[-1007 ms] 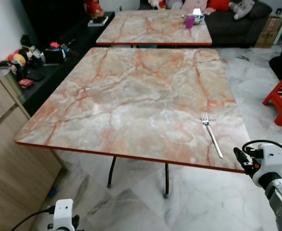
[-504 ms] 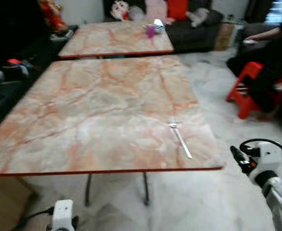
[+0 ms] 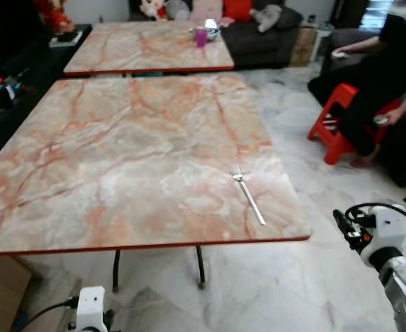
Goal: Setting the table
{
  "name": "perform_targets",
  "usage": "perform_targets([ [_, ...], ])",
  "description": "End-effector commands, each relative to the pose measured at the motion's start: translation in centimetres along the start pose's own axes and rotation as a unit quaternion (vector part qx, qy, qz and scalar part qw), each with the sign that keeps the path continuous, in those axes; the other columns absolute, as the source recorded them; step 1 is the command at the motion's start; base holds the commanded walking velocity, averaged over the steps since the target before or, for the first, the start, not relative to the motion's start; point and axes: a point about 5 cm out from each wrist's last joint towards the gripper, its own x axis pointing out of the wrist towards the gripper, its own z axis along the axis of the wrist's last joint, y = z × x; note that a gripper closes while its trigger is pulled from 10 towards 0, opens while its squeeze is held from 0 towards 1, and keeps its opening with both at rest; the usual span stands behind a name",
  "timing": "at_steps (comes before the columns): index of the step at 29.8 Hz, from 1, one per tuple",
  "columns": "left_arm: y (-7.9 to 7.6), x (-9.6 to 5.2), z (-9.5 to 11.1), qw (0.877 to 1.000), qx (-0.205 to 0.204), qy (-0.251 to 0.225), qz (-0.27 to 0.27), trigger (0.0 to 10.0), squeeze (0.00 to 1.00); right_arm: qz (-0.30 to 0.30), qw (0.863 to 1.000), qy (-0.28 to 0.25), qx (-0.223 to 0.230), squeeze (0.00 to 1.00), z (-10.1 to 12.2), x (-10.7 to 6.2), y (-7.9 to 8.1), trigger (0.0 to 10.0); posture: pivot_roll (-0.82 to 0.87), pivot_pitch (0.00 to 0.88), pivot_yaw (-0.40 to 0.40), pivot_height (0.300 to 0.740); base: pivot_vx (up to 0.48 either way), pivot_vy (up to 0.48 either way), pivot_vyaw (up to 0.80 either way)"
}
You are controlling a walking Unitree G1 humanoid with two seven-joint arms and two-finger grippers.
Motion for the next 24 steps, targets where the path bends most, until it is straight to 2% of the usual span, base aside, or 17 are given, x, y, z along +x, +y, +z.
perform_targets([
  [1,0.6,-0.2,-0.4,1.000,-0.001,0.007,0.009,10.0,0.00,0.007,1.000,-0.019,0.007,0.00,0.8,0.4,0.3,10.0,0.03,0.038,0.021,0.740,0.311,0.000,0.00],
  [20,0.7,-0.2,-0.4,1.000,-0.001,0.007,0.010,10.0,0.00,0.025,1.000,-0.017,-0.001,0.00,0.8,0.4,0.8,10.0,0.03,0.039,0.021,0.740,0.310,0.000,0.00],
  [24,0.7,-0.2,-0.4,1.000,-0.004,0.005,0.010,10.0,0.00,0.052,0.998,-0.027,-0.017,0.00,1.3,0.5,1.5,10.0,0.02,0.039,0.021,0.740,0.000,0.000,0.21],
])
